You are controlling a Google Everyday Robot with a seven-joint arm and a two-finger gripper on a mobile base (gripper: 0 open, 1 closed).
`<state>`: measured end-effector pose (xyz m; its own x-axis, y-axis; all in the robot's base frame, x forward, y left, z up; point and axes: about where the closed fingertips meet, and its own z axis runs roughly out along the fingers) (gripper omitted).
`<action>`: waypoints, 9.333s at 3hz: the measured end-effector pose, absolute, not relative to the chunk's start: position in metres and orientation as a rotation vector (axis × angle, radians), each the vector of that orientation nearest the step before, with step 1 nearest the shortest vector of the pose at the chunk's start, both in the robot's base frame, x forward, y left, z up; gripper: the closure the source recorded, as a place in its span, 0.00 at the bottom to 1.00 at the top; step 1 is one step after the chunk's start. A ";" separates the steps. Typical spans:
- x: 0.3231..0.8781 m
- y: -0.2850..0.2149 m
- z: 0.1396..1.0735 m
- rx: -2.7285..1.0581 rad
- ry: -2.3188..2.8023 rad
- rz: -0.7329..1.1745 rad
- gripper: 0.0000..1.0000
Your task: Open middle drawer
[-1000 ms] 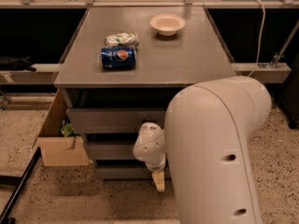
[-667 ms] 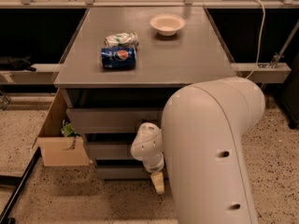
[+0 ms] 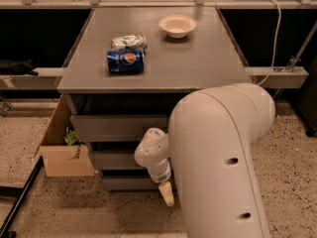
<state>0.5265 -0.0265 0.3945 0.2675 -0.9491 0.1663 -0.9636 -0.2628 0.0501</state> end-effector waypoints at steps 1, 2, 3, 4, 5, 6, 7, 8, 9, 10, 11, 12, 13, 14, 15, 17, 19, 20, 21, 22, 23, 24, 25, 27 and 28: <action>0.527 -0.026 0.394 2.385 -1.814 0.154 0.00; 0.524 -0.032 0.394 2.391 -1.826 0.152 0.00; 0.515 -0.057 0.386 2.386 -1.869 0.059 0.00; 0.492 -0.078 0.390 2.430 -1.921 0.034 0.00; 0.459 -0.096 0.379 2.415 -1.885 0.001 0.00; 0.459 -0.096 0.379 2.415 -1.885 0.001 0.00; 0.457 -0.105 0.388 2.431 -1.975 0.039 0.00; 0.448 -0.122 0.402 2.460 -2.158 0.079 0.00; 0.453 -0.120 0.421 2.482 -2.435 0.074 0.00; 0.462 -0.114 0.429 2.367 -2.711 0.093 0.00; 0.462 -0.115 0.428 2.330 -2.755 0.102 0.00; 0.460 -0.095 0.423 2.373 -2.638 0.028 0.00; 0.460 -0.095 0.423 2.373 -2.638 0.028 0.00; 0.462 -0.102 0.421 2.346 -2.680 0.038 0.00; 0.457 -0.106 0.428 2.316 -2.801 0.075 0.00; 0.455 -0.102 0.444 2.245 -2.969 0.225 0.00; 0.447 -0.111 0.446 2.162 -3.060 0.340 0.00; 0.476 -0.101 0.458 2.107 -3.126 0.487 0.00; 0.502 -0.094 0.462 2.076 -3.138 0.635 0.00; 0.521 -0.087 0.457 2.044 -3.140 0.722 0.00; 0.541 -0.077 0.450 2.028 -3.139 0.815 0.00; 0.542 -0.076 0.450 2.028 -3.138 0.817 0.00; 0.545 -0.072 0.453 2.053 -3.130 0.839 0.00; 0.570 -0.031 0.467 2.557 -2.816 0.865 0.00; 0.572 -0.022 0.467 2.655 -2.742 0.847 0.00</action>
Offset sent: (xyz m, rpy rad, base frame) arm -0.0007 -0.0073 0.0064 -0.0020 -0.0303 0.0109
